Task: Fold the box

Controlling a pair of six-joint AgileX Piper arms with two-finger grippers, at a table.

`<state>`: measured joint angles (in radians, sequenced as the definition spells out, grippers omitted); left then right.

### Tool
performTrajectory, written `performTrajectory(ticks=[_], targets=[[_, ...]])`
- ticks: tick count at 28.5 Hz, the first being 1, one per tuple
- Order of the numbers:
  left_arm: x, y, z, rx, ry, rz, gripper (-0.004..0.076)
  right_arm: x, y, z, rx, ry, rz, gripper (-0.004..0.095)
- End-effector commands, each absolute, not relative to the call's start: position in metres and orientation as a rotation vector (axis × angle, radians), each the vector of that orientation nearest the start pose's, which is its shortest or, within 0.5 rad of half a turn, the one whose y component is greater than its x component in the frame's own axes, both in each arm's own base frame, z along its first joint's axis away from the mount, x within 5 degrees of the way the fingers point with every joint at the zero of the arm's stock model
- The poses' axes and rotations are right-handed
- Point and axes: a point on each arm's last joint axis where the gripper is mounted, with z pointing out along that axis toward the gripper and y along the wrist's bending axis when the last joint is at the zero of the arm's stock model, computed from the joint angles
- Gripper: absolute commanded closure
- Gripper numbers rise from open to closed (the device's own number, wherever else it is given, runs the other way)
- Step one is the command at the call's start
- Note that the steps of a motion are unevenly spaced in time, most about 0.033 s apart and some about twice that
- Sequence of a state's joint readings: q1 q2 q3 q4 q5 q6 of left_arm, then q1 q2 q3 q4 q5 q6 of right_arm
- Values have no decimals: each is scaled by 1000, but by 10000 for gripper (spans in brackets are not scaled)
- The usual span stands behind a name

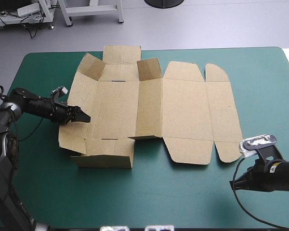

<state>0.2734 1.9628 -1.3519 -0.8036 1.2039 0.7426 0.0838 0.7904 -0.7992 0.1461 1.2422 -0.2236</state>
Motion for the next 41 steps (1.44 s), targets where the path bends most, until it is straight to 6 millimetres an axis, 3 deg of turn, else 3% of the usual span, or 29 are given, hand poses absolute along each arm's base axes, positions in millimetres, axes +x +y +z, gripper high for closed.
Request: performTrajectory(ticks=[1, 3, 4, 7, 12, 17, 22, 28, 31, 35, 37, 41], targets=[[366, 31, 210, 217, 2757, -1080, 479, 112, 23, 324, -394, 2632, 169, 928], [368, 34, 208, 201, 2751, -1030, 687, 112, 23, 324, -394, 2632, 169, 928], [369, 35, 208, 198, 2745, -1010, 728, 112, 23, 324, -394, 2632, 169, 928], [373, 36, 207, 183, 2721, -972, 728, 112, 23, 324, -391, 2633, 170, 928], [372, 31, 226, 380, 2644, -1050, 729, 112, 23, 323, -391, 2634, 170, 928], [369, 22, 276, 497, 2524, -936, 733, 114, 23, 325, -406, 2602, 160, 928], [357, -4, 352, 721, 2338, -729, 733, 119, 26, 328, -392, 2537, 184, 928], [318, -44, 438, 986, 2132, -384, 733, 120, 36, 334, -478, 2458, 306, 928], [294, -62, 471, 1089, 2042, -201, 733, 121, 39, 345, -504, 2392, 342, 928], [266, -80, 495, 1190, 1945, -48, 733, 123, 41, 368, -494, 2285, 347, 928], [257, -89, 498, 1243, 1916, 5, 733, 122, 42, 384, -485, 2219, 348, 928], [246, -114, 497, 1340, 1899, 277, 733, 114, 42, 427, -502, 2071, 325, 928]])
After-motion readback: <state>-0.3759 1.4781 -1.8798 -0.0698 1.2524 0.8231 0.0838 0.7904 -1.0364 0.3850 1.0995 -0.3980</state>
